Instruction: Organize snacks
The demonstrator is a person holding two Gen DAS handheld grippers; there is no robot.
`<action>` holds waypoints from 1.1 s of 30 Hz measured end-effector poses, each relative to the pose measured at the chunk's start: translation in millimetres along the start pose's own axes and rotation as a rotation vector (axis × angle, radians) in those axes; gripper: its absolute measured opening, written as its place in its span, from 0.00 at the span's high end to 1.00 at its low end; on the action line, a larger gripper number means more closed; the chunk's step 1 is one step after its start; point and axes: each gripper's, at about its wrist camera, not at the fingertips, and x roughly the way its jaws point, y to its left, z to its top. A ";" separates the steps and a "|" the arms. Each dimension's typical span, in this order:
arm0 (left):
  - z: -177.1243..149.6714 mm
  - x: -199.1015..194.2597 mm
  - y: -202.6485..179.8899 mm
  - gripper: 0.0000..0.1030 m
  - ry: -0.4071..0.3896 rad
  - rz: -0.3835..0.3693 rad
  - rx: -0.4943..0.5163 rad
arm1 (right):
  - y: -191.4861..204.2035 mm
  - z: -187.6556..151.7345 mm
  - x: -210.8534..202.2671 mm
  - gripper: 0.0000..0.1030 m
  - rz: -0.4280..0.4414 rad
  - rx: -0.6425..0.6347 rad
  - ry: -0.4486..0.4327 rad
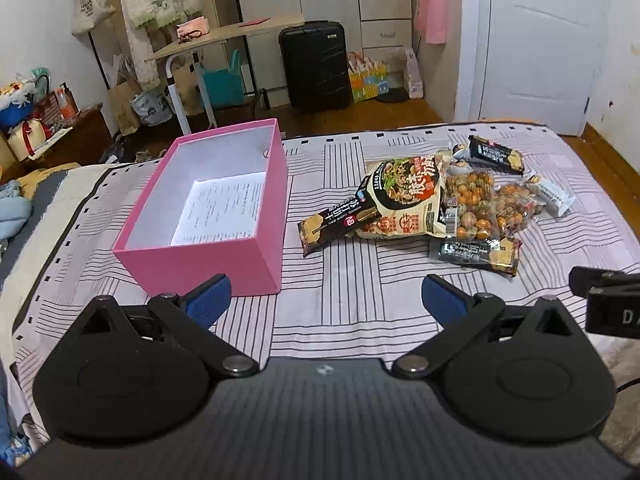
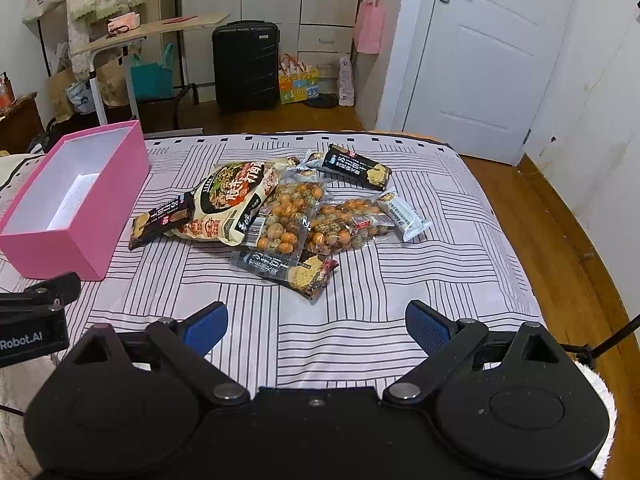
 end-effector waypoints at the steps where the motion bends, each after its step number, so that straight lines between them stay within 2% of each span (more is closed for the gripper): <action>1: 0.2 0.2 1.1 0.00 -0.001 -0.006 -0.008 | 1.5 -0.4 1.0 0.05 -0.002 -0.003 0.001; 12: -2.2 10.6 10.5 0.00 0.031 -0.036 -0.070 | 5.8 -2.1 5.8 0.05 -0.003 -0.018 0.011; 23: -2.6 15.7 10.1 0.00 0.049 -0.038 -0.068 | 6.1 -3.4 7.7 0.05 -0.007 -0.020 0.015; 33: -1.9 20.3 15.3 0.00 0.078 -0.071 -0.097 | 5.7 -3.1 7.8 0.05 -0.006 -0.020 0.016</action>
